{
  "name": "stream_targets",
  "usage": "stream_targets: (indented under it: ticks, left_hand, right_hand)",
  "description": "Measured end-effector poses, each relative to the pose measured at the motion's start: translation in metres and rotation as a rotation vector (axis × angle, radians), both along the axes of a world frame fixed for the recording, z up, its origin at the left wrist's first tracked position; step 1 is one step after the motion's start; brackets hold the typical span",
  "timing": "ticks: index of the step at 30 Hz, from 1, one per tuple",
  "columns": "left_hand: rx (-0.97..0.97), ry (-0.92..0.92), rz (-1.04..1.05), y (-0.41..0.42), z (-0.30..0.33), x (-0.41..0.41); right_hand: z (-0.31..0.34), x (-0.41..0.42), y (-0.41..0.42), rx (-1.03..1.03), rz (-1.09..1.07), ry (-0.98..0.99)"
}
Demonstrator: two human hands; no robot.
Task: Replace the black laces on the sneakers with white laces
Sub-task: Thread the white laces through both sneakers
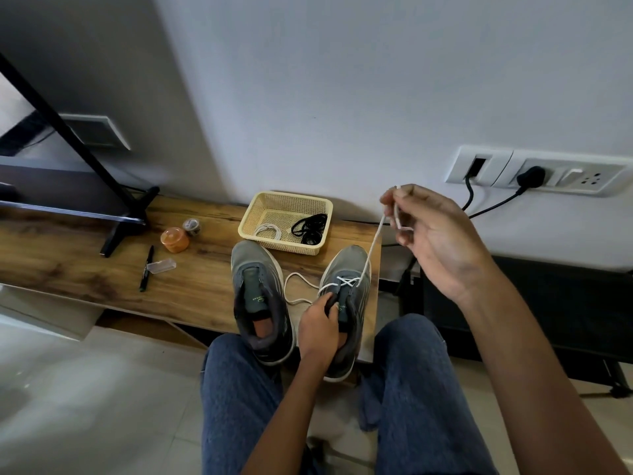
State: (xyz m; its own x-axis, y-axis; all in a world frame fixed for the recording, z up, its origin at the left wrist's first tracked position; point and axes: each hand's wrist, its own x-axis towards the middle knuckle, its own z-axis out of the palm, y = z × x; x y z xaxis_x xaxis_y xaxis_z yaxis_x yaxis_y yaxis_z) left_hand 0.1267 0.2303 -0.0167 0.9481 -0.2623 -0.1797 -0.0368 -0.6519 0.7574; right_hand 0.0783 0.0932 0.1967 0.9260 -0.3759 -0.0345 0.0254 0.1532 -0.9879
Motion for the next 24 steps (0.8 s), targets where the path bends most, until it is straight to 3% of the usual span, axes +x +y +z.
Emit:
stream_targets:
  ticks: [3,10,15,22,24]
  left_hand:
    - [0.038,-0.021,0.024,0.0,0.005,0.005]
    - [0.106,-0.047,0.013,-0.004,0.008,0.019]
    - [0.055,-0.022,0.039,-0.002,0.002,0.024]
    - [-0.009,0.041,0.088,-0.001,-0.006,0.03]
    - [-0.047,0.065,0.109,-0.001,-0.005,0.03]
  right_hand:
    - [-0.022,0.012,0.001,0.075,-0.037,0.035]
    - [-0.115,0.039,0.016,0.245,-0.136,0.329]
    - [-0.17,0.049,0.027,0.167,-0.211,0.484]
    - [-0.205,0.056,0.033,-0.066,-0.361,0.546]
    - [-0.211,0.055,0.035,-0.048,-0.382,0.536]
